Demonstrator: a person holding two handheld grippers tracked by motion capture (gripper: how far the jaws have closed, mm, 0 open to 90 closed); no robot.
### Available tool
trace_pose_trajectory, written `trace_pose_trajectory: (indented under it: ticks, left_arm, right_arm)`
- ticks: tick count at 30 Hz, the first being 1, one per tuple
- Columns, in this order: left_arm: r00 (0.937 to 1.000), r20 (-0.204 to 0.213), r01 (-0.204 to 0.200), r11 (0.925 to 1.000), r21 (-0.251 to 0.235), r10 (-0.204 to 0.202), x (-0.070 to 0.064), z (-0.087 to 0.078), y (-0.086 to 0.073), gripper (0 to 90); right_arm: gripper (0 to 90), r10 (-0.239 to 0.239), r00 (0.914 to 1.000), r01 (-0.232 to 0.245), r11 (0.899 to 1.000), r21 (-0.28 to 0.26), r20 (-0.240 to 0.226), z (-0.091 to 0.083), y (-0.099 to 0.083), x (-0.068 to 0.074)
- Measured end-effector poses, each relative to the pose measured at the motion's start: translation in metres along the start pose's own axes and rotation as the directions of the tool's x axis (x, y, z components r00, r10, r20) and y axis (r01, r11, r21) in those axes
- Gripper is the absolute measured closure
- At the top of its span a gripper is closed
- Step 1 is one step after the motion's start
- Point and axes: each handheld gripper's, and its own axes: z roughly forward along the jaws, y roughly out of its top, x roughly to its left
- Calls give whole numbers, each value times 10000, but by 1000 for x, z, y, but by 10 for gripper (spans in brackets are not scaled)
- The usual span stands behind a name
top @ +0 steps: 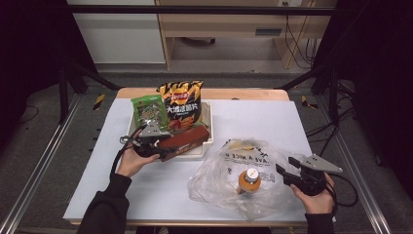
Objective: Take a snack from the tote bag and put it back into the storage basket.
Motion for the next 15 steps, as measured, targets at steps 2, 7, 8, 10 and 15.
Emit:
trace_pose_trajectory:
  ticks: [2, 7, 8, 10, 15]
  left_arm:
    - [10000, 20, 94, 10000, -24, -94, 2, 1, -1, 428]
    - [9989, 101, 468, 9986, -230, -466, 5, 2, -4, 422]
    - [9986, 88, 533, 9982, -259, -531, 5, 2, -5, 420]
    - [9983, 45, 590, 9979, -255, -589, 4, 2, -5, 407]
    - [9961, -207, 853, 9954, -444, -863, 1, -3, -6, 329]
  right_arm:
    - [427, -1, 10000, 1, 10000, -1, -10, 0, 0, 0]
    - [427, 2, 10000, -2, 10000, -7, -23, 0, 0, 0]
    - [427, -4, 10000, 4, 10000, -12, -14, 0, 0, 0]
    - [427, 3, 10000, -3, 10000, -11, -12, 0, 0, 0]
    - [425, -20, 10000, 20, 10000, -6, -21, 1, 0, 1]
